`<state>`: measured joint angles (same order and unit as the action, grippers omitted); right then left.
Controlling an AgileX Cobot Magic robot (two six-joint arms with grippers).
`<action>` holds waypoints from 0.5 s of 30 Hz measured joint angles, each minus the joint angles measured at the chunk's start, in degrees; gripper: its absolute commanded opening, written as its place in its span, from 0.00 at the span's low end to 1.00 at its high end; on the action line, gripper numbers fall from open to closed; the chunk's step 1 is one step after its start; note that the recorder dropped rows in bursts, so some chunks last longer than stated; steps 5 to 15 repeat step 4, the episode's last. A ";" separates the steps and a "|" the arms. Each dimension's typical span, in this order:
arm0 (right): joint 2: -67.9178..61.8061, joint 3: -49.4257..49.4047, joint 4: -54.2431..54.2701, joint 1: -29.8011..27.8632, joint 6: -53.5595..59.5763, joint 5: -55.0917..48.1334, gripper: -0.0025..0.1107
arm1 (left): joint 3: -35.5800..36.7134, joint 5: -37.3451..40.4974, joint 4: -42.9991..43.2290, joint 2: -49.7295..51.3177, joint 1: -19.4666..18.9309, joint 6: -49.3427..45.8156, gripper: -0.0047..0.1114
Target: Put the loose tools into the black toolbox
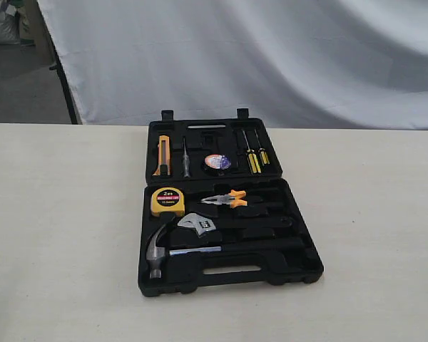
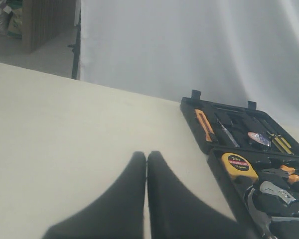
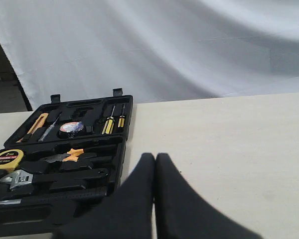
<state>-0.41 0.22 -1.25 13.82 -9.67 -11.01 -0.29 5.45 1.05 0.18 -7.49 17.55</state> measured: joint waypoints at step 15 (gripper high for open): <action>0.00 0.00 0.00 0.00 0.00 0.00 0.03 | 0.00 0.00 0.00 0.00 0.00 0.00 0.05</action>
